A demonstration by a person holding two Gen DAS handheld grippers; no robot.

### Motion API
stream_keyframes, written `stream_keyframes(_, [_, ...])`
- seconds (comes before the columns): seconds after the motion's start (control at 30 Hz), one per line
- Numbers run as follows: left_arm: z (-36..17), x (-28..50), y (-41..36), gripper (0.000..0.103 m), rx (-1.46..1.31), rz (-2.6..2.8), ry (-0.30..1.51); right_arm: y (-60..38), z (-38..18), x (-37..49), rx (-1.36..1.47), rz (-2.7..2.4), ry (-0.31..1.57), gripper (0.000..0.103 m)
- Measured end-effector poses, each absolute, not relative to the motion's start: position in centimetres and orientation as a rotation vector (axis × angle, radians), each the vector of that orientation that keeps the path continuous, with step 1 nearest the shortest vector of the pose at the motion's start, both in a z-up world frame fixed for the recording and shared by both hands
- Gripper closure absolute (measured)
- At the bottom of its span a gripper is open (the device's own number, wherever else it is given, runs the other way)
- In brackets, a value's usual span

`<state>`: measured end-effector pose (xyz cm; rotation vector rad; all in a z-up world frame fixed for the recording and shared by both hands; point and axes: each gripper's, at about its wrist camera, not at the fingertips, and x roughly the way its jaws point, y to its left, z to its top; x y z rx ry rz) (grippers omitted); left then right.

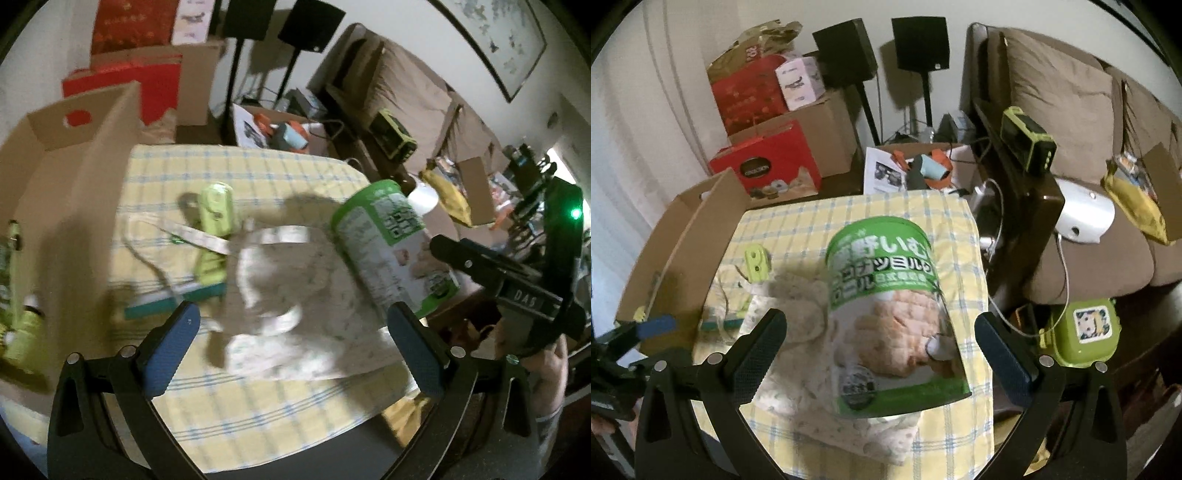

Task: Organize objects
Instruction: 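Grasp the green coconut-milk-roll tin with the right tool, then lift the tin with the right tool and carry it over the box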

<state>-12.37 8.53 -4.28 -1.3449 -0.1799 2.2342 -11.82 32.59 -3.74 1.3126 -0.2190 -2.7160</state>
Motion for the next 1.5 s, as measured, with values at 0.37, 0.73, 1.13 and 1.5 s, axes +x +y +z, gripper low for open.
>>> stream_keyframes(0.37, [-8.0, -15.0, 14.4, 0.013, -1.42, 2.019, -0.354, 36.2, -6.0, -13.6, 1.322, -2.576, -0.503, 0.001])
stream_keyframes(0.73, [-10.0, -16.9, 17.7, 0.012, -1.425, 1.912, -0.406, 37.9, -8.7, -15.2, 1.399, -2.46, -0.623, 0.002])
stream_keyframes(1.13, [-10.0, -16.2, 19.7, 0.01, -1.396, 1.809, -0.408, 37.4, -9.1, -16.3, 1.459, -2.395, -0.624, 0.005])
stream_keyframes(1.5, [-9.8, -15.7, 21.2, 0.006, -1.381, 1.801, -0.358, 36.0, -8.8, -16.5, 1.517, -2.382, -0.546, 0.005])
